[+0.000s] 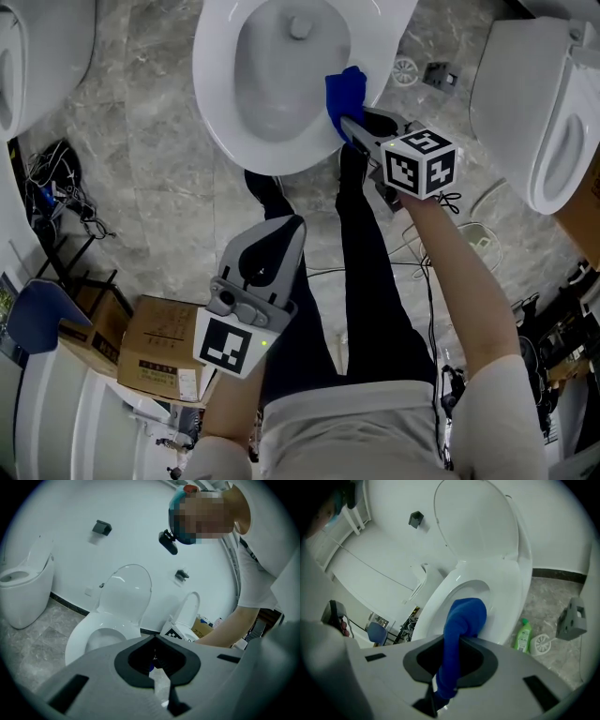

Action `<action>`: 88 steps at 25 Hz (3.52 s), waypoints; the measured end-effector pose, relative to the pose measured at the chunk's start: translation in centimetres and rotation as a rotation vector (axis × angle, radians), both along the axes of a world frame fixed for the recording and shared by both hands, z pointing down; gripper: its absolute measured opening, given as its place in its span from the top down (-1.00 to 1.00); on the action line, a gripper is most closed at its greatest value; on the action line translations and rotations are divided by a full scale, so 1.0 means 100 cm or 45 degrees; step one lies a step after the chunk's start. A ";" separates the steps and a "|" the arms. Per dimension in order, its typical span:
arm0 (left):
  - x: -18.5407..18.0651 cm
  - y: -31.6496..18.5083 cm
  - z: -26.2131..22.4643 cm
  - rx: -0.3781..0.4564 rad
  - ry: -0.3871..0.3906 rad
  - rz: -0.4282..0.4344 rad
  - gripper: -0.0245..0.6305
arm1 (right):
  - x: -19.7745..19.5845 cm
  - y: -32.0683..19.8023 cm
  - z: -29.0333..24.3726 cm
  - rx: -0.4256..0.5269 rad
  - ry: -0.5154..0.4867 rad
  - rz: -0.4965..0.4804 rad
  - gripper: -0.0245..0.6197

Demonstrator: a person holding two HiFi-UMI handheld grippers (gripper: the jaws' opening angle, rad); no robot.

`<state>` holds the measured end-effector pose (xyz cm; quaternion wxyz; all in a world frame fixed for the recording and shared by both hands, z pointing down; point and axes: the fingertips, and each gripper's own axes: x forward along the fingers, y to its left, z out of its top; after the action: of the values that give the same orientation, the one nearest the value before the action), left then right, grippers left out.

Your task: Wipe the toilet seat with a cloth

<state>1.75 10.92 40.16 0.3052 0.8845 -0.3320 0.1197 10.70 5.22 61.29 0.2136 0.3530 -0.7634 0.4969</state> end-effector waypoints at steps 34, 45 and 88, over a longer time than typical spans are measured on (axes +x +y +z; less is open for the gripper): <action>-0.007 -0.025 0.008 0.035 -0.081 0.039 0.90 | 0.063 -0.090 -0.001 0.065 0.038 0.228 0.76; -0.006 -0.031 0.011 0.011 -0.059 0.009 0.90 | 0.075 -0.116 -0.003 0.067 0.035 0.312 0.76; -0.048 -0.057 0.020 -0.030 -0.025 -0.104 0.90 | 0.007 -0.209 -0.006 0.072 -0.015 0.295 0.76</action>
<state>-3.07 5.24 42.18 0.3171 0.8653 -0.3694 0.1197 11.43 -15.65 60.68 0.1403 0.4417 -0.7325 0.4986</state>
